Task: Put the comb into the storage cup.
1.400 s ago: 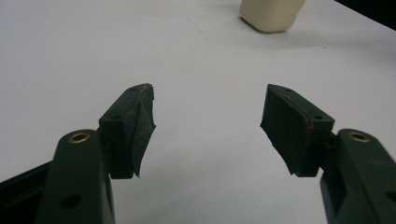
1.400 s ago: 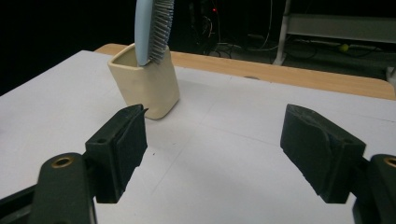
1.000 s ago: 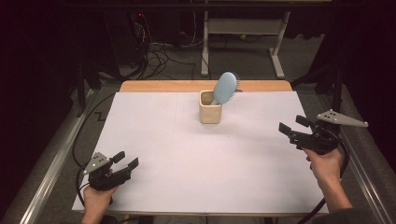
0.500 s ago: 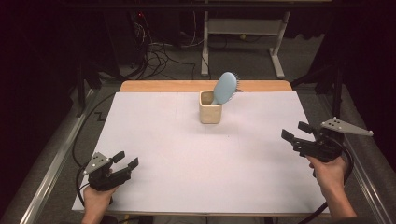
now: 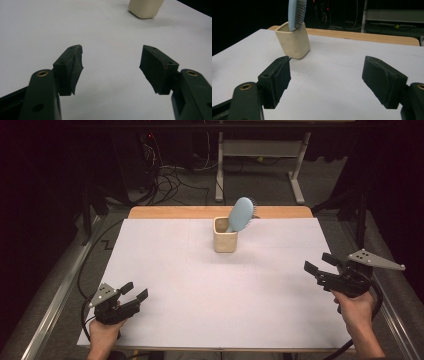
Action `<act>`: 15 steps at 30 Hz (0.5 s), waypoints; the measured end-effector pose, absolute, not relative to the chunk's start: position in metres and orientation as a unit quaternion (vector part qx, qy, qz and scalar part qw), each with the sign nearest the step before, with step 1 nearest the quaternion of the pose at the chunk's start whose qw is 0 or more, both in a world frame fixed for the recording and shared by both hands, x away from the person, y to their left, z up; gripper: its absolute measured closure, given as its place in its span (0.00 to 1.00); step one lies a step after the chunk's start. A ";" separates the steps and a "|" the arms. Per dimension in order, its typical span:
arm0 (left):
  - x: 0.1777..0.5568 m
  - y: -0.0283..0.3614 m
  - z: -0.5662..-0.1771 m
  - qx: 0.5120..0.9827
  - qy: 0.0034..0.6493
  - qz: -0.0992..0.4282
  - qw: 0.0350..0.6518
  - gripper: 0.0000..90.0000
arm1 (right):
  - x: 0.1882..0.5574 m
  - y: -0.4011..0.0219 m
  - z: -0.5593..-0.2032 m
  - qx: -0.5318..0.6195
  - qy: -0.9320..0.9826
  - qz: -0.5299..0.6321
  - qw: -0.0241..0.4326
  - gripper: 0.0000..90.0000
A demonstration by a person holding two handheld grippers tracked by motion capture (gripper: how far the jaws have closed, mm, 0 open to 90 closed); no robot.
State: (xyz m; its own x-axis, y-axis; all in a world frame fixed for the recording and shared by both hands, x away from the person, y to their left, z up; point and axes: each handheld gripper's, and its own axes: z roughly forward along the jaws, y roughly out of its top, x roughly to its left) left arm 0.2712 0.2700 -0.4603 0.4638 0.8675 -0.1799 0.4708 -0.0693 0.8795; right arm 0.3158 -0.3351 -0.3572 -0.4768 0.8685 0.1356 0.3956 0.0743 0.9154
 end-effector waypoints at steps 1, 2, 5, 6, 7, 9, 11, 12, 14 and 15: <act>0.271 0.270 -0.460 0.703 0.476 0.203 0.488 0.39 | 0.315 -0.336 -0.357 0.456 0.694 0.506 0.234 0.26; 0.271 0.270 -0.460 0.703 0.476 0.203 0.488 0.39 | 0.314 -0.336 -0.358 0.456 0.694 0.506 0.234 0.26; 0.271 0.270 -0.460 0.703 0.476 0.203 0.488 0.39 | 0.312 -0.337 -0.358 0.455 0.694 0.506 0.234 0.26; 0.271 0.270 -0.460 0.702 0.476 0.203 0.488 0.39 | 0.311 -0.337 -0.358 0.455 0.694 0.506 0.235 0.26; 0.271 0.270 -0.460 0.703 0.477 0.203 0.488 0.39 | 0.310 -0.337 -0.357 0.455 0.694 0.506 0.236 0.26; 0.271 0.270 -0.460 0.703 0.477 0.203 0.488 0.39 | 0.308 -0.338 -0.357 0.454 0.693 0.508 0.236 0.26; 0.271 0.270 -0.460 0.703 0.476 0.203 0.488 0.39 | 0.306 -0.338 -0.357 0.454 0.692 0.508 0.237 0.26; 0.271 0.270 -0.460 0.703 0.477 0.203 0.488 0.39 | 0.305 -0.339 -0.358 0.454 0.692 0.509 0.237 0.26; 0.271 0.270 -0.460 0.702 0.477 0.203 0.488 0.39 | 0.304 -0.339 -0.358 0.454 0.691 0.510 0.236 0.26; 0.271 0.270 -0.460 0.702 0.477 0.203 0.488 0.39 | 0.303 -0.339 -0.359 0.454 0.691 0.511 0.236 0.26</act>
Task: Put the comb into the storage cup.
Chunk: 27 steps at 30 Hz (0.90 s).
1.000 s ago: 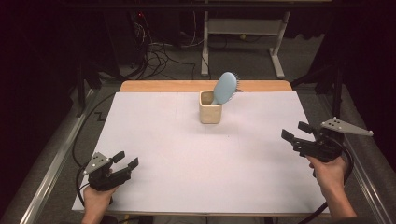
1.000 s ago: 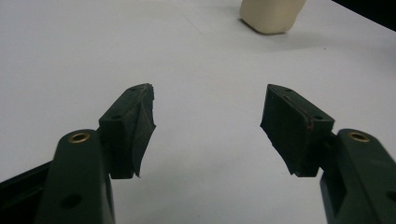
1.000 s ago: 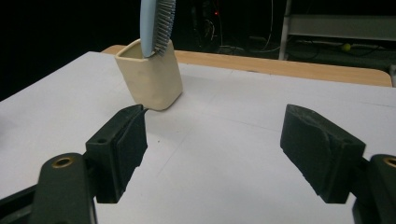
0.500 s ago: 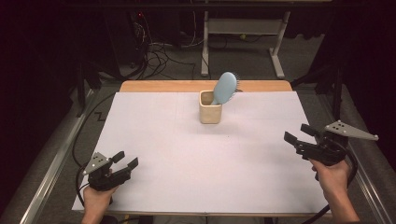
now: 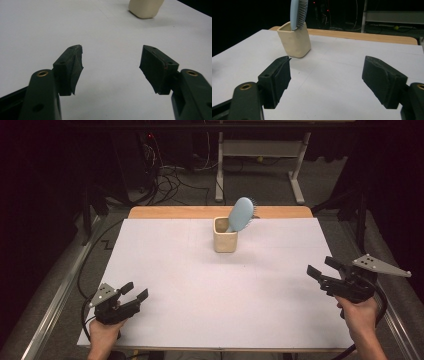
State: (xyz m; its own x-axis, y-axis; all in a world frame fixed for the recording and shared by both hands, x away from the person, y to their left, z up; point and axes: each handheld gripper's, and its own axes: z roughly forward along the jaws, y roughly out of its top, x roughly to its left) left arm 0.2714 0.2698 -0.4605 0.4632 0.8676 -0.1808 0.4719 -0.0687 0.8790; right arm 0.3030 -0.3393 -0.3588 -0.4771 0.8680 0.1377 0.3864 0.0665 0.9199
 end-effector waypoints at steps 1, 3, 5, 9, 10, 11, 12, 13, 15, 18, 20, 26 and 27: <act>0.271 0.270 -0.461 0.702 0.477 0.203 0.488 0.39 | 0.302 -0.340 -0.359 0.454 0.691 0.511 0.236 0.26; 0.271 0.270 -0.461 0.702 0.477 0.203 0.488 0.39 | 0.301 -0.340 -0.360 0.455 0.690 0.511 0.236 0.27; 0.272 0.270 -0.461 0.702 0.477 0.202 0.488 0.39 | 0.300 -0.341 -0.362 0.457 0.690 0.509 0.235 0.27; 0.272 0.270 -0.461 0.702 0.477 0.202 0.489 0.39 | 0.297 -0.343 -0.364 0.459 0.691 0.507 0.235 0.27; 0.272 0.270 -0.461 0.702 0.477 0.202 0.489 0.39 | 0.296 -0.344 -0.365 0.460 0.690 0.507 0.235 0.27; 0.272 0.270 -0.461 0.702 0.477 0.202 0.489 0.39 | 0.295 -0.344 -0.365 0.460 0.689 0.508 0.235 0.27; 0.272 0.270 -0.461 0.701 0.478 0.202 0.489 0.39 | 0.294 -0.344 -0.365 0.459 0.689 0.509 0.235 0.27; 0.272 0.270 -0.461 0.701 0.478 0.202 0.489 0.39 | 0.293 -0.345 -0.366 0.459 0.689 0.509 0.235 0.27; 0.272 0.270 -0.461 0.701 0.478 0.202 0.489 0.39 | 0.292 -0.345 -0.366 0.459 0.689 0.509 0.235 0.27; 0.272 0.270 -0.460 0.701 0.478 0.202 0.489 0.39 | 0.291 -0.345 -0.368 0.460 0.688 0.511 0.234 0.27; 0.272 0.270 -0.460 0.702 0.477 0.202 0.489 0.39 | 0.289 -0.345 -0.369 0.460 0.688 0.511 0.234 0.27; 0.272 0.270 -0.460 0.702 0.477 0.202 0.489 0.39 | 0.285 -0.343 -0.370 0.458 0.686 0.514 0.234 0.27; 0.272 0.270 -0.460 0.702 0.477 0.202 0.489 0.39 | 0.284 -0.343 -0.371 0.458 0.686 0.515 0.234 0.27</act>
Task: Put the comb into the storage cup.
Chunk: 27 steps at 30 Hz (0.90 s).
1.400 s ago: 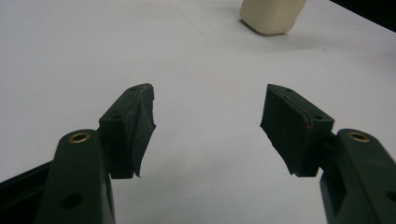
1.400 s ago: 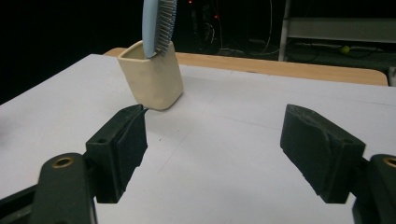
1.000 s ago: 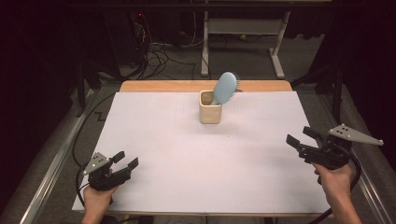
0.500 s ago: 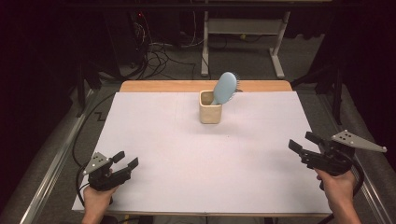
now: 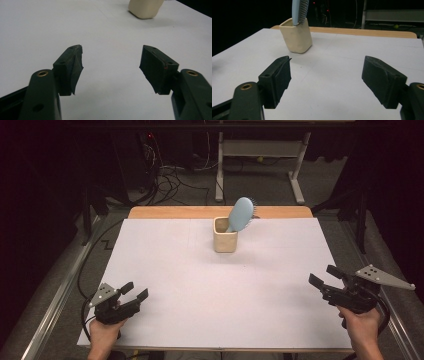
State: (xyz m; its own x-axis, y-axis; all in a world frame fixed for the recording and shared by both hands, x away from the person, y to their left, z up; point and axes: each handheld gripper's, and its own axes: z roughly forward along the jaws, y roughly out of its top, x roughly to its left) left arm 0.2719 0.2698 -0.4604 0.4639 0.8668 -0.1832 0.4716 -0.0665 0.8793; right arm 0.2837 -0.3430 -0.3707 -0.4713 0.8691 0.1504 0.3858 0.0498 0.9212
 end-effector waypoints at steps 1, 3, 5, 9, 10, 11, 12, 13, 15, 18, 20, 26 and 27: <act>0.272 0.270 -0.460 0.702 0.477 0.202 0.489 0.39 | 0.283 -0.342 -0.371 0.457 0.685 0.517 0.234 0.27; 0.272 0.270 -0.460 0.702 0.477 0.202 0.489 0.39 | 0.281 -0.342 -0.372 0.455 0.685 0.518 0.235 0.27; 0.272 0.270 -0.460 0.702 0.477 0.202 0.489 0.39 | 0.279 -0.341 -0.373 0.455 0.685 0.518 0.235 0.27; 0.272 0.270 -0.460 0.702 0.477 0.202 0.490 0.39 | 0.277 -0.340 -0.374 0.454 0.684 0.521 0.235 0.27; 0.272 0.270 -0.460 0.702 0.477 0.202 0.489 0.39 | 0.276 -0.340 -0.375 0.453 0.684 0.521 0.235 0.27; 0.272 0.270 -0.460 0.702 0.477 0.202 0.489 0.39 | 0.275 -0.339 -0.375 0.454 0.683 0.522 0.235 0.27; 0.272 0.270 -0.460 0.702 0.476 0.202 0.490 0.39 | 0.274 -0.339 -0.375 0.453 0.682 0.523 0.236 0.27; 0.272 0.270 -0.460 0.702 0.476 0.203 0.489 0.39 | 0.273 -0.339 -0.376 0.453 0.681 0.524 0.237 0.28; 0.272 0.270 -0.460 0.702 0.476 0.202 0.489 0.39 | 0.271 -0.338 -0.377 0.453 0.680 0.525 0.238 0.28; 0.272 0.269 -0.460 0.702 0.476 0.202 0.489 0.39 | 0.268 -0.336 -0.378 0.452 0.679 0.527 0.239 0.28; 0.272 0.269 -0.460 0.702 0.476 0.202 0.489 0.39 | 0.266 -0.336 -0.379 0.450 0.680 0.528 0.239 0.28; 0.272 0.269 -0.460 0.702 0.476 0.202 0.490 0.39 | 0.264 -0.333 -0.383 0.449 0.682 0.527 0.236 0.28; 0.272 0.269 -0.460 0.702 0.476 0.202 0.490 0.39 | 0.263 -0.333 -0.383 0.449 0.682 0.527 0.234 0.28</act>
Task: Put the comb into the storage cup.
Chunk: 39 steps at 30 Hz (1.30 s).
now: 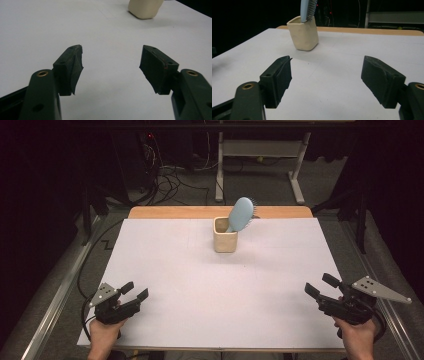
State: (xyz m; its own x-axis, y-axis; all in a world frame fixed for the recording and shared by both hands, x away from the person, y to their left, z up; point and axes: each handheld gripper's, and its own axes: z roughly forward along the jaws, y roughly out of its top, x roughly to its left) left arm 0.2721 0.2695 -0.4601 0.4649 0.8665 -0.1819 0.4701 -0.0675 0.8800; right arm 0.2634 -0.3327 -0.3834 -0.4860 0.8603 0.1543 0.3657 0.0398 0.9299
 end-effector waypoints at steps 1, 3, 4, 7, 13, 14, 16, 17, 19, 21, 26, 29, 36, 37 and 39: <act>0.272 0.269 -0.460 0.702 0.476 0.202 0.490 0.39 | 0.263 -0.332 -0.384 0.449 0.682 0.527 0.234 0.28; 0.272 0.269 -0.460 0.702 0.476 0.202 0.490 0.39 | 0.263 -0.332 -0.385 0.449 0.683 0.526 0.233 0.28; 0.272 0.269 -0.460 0.702 0.476 0.202 0.489 0.39 | 0.262 -0.331 -0.386 0.450 0.683 0.526 0.233 0.28; 0.272 0.269 -0.460 0.702 0.476 0.203 0.490 0.39 | 0.262 -0.330 -0.387 0.448 0.685 0.527 0.230 0.28; 0.272 0.270 -0.460 0.702 0.475 0.203 0.490 0.39 | 0.260 -0.329 -0.390 0.449 0.685 0.526 0.228 0.28; 0.272 0.270 -0.460 0.702 0.475 0.203 0.490 0.39 | 0.260 -0.329 -0.390 0.449 0.686 0.526 0.227 0.28; 0.272 0.270 -0.460 0.702 0.475 0.203 0.490 0.39 | 0.259 -0.329 -0.391 0.450 0.685 0.527 0.225 0.28; 0.272 0.270 -0.460 0.702 0.475 0.203 0.490 0.39 | 0.259 -0.329 -0.392 0.449 0.685 0.527 0.225 0.28; 0.272 0.270 -0.460 0.702 0.475 0.203 0.490 0.39 | 0.258 -0.329 -0.393 0.450 0.685 0.527 0.224 0.28; 0.272 0.270 -0.460 0.702 0.475 0.203 0.490 0.39 | 0.258 -0.329 -0.394 0.450 0.686 0.526 0.223 0.28; 0.272 0.270 -0.460 0.702 0.475 0.203 0.490 0.39 | 0.257 -0.328 -0.396 0.450 0.687 0.526 0.220 0.28; 0.272 0.270 -0.460 0.702 0.475 0.203 0.490 0.39 | 0.257 -0.327 -0.398 0.450 0.688 0.525 0.219 0.28; 0.272 0.270 -0.460 0.702 0.475 0.203 0.490 0.39 | 0.257 -0.325 -0.400 0.451 0.690 0.524 0.216 0.28; 0.272 0.270 -0.460 0.702 0.475 0.203 0.490 0.39 | 0.257 -0.325 -0.401 0.451 0.690 0.524 0.215 0.28; 0.272 0.270 -0.460 0.702 0.475 0.203 0.490 0.39 | 0.257 -0.325 -0.402 0.451 0.690 0.524 0.215 0.28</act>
